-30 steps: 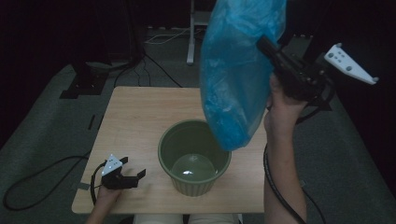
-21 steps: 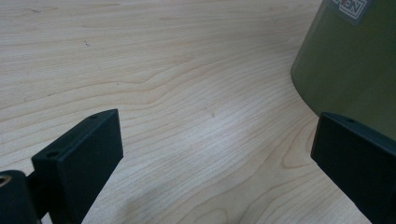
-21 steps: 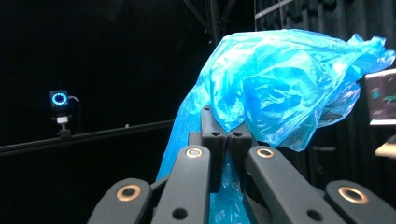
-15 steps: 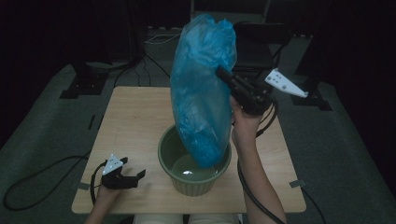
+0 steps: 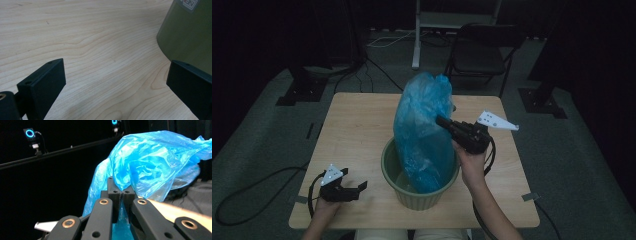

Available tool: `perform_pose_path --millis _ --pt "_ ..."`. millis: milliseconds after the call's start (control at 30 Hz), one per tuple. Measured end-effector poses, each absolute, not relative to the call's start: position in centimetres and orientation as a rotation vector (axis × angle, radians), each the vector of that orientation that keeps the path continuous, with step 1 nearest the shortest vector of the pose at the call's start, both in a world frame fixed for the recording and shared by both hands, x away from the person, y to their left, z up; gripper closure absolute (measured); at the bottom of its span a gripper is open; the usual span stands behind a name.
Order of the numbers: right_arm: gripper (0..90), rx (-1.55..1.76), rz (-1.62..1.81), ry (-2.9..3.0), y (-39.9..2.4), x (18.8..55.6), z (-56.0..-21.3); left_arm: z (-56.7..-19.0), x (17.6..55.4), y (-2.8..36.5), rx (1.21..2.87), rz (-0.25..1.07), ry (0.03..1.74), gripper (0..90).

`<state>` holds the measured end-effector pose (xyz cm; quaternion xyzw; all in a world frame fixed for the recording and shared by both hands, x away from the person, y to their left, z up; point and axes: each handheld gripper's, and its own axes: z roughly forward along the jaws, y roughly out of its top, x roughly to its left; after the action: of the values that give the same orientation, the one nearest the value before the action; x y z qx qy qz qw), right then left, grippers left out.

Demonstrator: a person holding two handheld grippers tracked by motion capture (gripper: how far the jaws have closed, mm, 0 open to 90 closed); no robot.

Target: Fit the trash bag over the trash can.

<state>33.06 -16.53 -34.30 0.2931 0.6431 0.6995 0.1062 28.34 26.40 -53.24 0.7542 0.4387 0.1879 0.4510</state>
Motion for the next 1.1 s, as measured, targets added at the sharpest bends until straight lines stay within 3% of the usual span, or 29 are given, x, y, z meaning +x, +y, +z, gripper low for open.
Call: perform_pose_path --millis 367,667,767,800,1033,1100 --pt "89.5 0.901 1.936 2.101 -16.8 31.0 -37.7 -48.4 28.3 26.1 1.840 0.425 1.032 3.0" --pt "89.4 0.875 1.952 2.097 -16.5 30.6 -37.1 -41.2 29.6 23.9 1.833 0.423 0.958 3.1" --pt "89.4 0.854 1.954 2.091 -16.4 30.6 -36.4 -38.8 30.6 22.6 1.837 0.507 0.971 7.5" --pt "89.4 0.847 1.957 2.084 -16.3 30.5 -36.2 -38.0 30.9 22.3 1.821 0.506 0.956 16.1" --pt "88.1 0.828 1.970 2.068 -16.3 30.5 -35.5 -35.0 31.3 19.0 1.817 0.282 0.776 17.4" --pt "75.9 0.823 1.981 2.071 -16.2 30.6 -35.5 -34.7 31.2 17.9 1.834 0.240 0.738 17.3"
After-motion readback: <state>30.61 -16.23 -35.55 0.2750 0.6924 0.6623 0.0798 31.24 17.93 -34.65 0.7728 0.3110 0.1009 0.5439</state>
